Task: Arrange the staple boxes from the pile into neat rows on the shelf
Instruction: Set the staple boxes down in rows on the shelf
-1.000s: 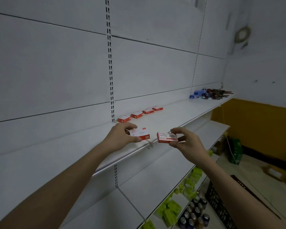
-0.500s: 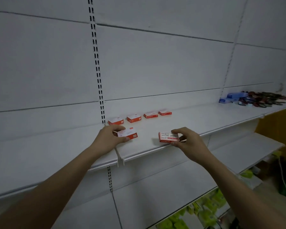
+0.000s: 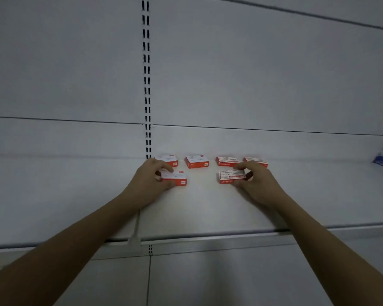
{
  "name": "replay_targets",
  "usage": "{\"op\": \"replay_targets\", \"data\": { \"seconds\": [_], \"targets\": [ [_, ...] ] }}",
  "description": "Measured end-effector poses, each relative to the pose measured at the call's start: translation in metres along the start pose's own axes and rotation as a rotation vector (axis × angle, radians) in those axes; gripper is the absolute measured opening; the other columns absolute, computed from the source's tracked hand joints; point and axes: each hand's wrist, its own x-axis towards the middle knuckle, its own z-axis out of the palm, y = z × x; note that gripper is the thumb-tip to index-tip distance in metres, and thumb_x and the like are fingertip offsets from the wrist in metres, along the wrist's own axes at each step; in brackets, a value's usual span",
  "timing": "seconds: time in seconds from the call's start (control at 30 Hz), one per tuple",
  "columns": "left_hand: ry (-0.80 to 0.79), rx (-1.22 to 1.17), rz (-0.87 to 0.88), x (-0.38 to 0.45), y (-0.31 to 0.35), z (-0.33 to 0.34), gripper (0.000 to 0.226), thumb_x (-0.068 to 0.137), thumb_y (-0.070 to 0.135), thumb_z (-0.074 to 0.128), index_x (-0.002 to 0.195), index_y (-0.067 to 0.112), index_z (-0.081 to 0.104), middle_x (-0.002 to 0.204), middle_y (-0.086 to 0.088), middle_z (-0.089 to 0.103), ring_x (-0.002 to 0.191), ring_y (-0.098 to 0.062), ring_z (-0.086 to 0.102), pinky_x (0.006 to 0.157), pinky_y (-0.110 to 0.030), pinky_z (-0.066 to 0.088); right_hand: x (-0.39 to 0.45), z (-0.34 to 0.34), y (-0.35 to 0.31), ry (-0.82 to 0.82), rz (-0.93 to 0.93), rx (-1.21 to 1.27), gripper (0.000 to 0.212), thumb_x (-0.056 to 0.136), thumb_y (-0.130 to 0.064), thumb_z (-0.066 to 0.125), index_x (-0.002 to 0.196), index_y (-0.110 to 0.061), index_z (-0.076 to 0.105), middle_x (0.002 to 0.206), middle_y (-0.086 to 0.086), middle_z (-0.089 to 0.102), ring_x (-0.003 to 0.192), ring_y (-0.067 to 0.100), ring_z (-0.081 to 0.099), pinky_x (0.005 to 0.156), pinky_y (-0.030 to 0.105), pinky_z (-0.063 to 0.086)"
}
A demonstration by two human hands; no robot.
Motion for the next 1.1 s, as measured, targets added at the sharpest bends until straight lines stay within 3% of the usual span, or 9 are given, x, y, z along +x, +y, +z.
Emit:
{"op": "replay_targets", "data": {
  "seconds": [0.17,0.37,0.47,0.63,0.8,0.97,1.1],
  "targets": [
    [0.012,0.159,0.064,0.000,-0.001,0.001,0.025,0.081,0.020,0.074,0.104,0.018,0.064,0.114,-0.003,0.054,0.103,-0.018,0.052,0.090,-0.030,0.045,0.026,-0.003,0.024,-0.021,-0.046,0.009,0.021,0.078,-0.024,0.076,0.092,-0.031,0.062,0.107,-0.004,0.059,0.089,0.012,0.054,0.082,0.025,0.038],
    [0.099,0.290,-0.039,-0.005,0.016,0.019,0.021,0.086,0.026,0.069,0.103,0.017,0.063,0.114,-0.004,0.054,0.105,-0.019,0.052,0.085,-0.022,0.038,0.024,0.003,0.038,0.039,-0.109,0.036,0.019,0.084,-0.014,0.067,0.103,-0.016,0.068,0.111,0.005,0.057,0.111,0.021,0.053,0.080,0.015,0.029],
    [0.125,0.329,-0.070,-0.006,0.020,0.024,0.020,0.086,0.030,0.068,0.102,0.020,0.063,0.114,0.000,0.055,0.096,-0.015,0.053,0.082,-0.021,0.039,0.025,0.006,0.044,0.034,-0.113,0.064,0.023,0.089,-0.013,0.061,0.111,-0.015,0.068,0.121,0.004,0.057,0.120,0.019,0.048,0.087,0.015,0.027],
    [0.167,0.287,-0.113,-0.007,0.022,0.022,0.018,0.083,0.031,0.071,0.099,0.024,0.067,0.108,0.006,0.056,0.082,-0.009,0.055,0.076,-0.019,0.041,0.028,0.006,0.046,-0.001,-0.194,0.041,0.030,0.094,-0.009,0.053,0.122,-0.009,0.064,0.122,0.009,0.057,0.114,0.024,0.051,0.099,0.027,0.037],
    [0.167,0.305,-0.091,-0.005,0.021,0.021,0.019,0.083,0.030,0.072,0.101,0.025,0.070,0.110,0.007,0.058,0.086,-0.010,0.058,0.079,-0.019,0.043,0.030,0.006,0.043,-0.027,-0.186,0.027,0.033,0.097,-0.008,0.047,0.128,-0.007,0.059,0.128,0.010,0.055,0.118,0.023,0.048,0.103,0.029,0.036],
    [0.174,0.339,-0.045,-0.003,0.014,0.020,0.020,0.081,0.028,0.074,0.100,0.026,0.070,0.112,0.003,0.060,0.089,-0.010,0.058,0.081,-0.020,0.045,0.033,0.009,0.043,0.011,-0.196,0.054,0.032,0.096,-0.008,0.049,0.126,-0.006,0.060,0.124,0.012,0.055,0.114,0.024,0.051,0.103,0.032,0.039],
    [0.185,0.327,-0.060,-0.004,0.011,0.021,0.029,0.080,0.042,0.071,0.106,0.031,0.066,0.113,0.012,0.052,0.088,-0.006,0.057,0.074,-0.013,0.041,0.037,0.015,0.046,0.063,-0.186,0.099,0.028,0.095,-0.011,0.052,0.119,-0.006,0.065,0.119,0.013,0.056,0.110,0.026,0.053,0.100,0.034,0.040]
  ]
}}
